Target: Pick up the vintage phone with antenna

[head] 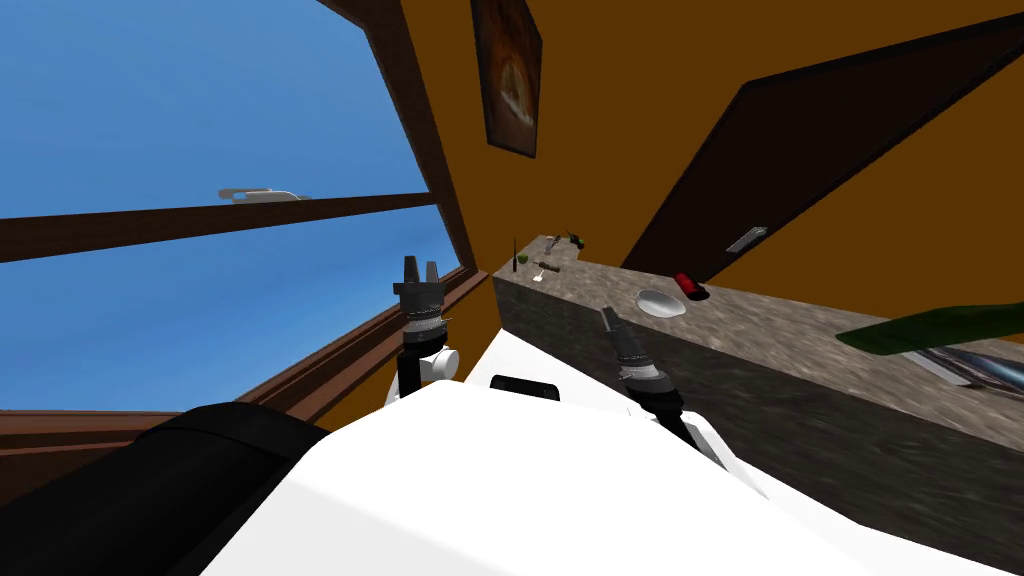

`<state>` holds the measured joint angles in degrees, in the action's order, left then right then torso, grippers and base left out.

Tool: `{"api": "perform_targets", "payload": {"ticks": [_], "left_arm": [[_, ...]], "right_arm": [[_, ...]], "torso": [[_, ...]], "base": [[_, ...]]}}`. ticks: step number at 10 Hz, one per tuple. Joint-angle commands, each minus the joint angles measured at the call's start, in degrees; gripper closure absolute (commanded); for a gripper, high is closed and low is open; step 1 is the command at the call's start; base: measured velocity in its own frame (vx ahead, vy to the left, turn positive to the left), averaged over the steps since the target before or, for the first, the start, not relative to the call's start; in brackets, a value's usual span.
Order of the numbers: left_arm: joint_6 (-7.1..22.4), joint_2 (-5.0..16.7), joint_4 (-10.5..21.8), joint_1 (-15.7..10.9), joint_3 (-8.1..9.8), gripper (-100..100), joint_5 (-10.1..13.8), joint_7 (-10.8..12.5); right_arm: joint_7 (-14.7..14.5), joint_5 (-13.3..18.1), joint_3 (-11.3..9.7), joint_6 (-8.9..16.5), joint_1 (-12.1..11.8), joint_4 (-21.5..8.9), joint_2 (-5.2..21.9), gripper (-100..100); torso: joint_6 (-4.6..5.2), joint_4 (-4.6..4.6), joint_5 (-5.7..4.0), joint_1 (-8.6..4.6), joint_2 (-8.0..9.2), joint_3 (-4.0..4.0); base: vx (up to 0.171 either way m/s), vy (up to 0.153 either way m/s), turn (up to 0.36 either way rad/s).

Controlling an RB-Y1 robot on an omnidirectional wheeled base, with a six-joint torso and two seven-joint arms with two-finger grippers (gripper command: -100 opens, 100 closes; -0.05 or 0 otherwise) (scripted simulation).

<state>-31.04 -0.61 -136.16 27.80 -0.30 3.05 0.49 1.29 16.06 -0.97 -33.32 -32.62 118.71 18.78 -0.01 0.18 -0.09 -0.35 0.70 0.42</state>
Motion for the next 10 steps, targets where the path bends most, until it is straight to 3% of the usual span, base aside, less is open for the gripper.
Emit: {"api": "perform_targets", "payload": {"ticks": [1,10], "left_arm": [[0.0,0.0,0.0,0.0,0.0,0,0.0,0.0],[0.0,0.0,0.0,0.0,0.0,0,0.0,0.0]], "right_arm": [[0.4,2.2,-0.4,-1.4,-0.5,-2.9,2.9,-100],[2.0,7.4,-1.0,-4.6,0.0,-15.8,17.6,-100]], "torso": [[0.0,0.0,0.0,0.0,0.0,0.0],[-0.01,-0.08,-0.02,-0.08,-0.38,-0.22]], "base": [[-0.244,-0.01,0.401],[-0.123,-0.011,0.238]]}}
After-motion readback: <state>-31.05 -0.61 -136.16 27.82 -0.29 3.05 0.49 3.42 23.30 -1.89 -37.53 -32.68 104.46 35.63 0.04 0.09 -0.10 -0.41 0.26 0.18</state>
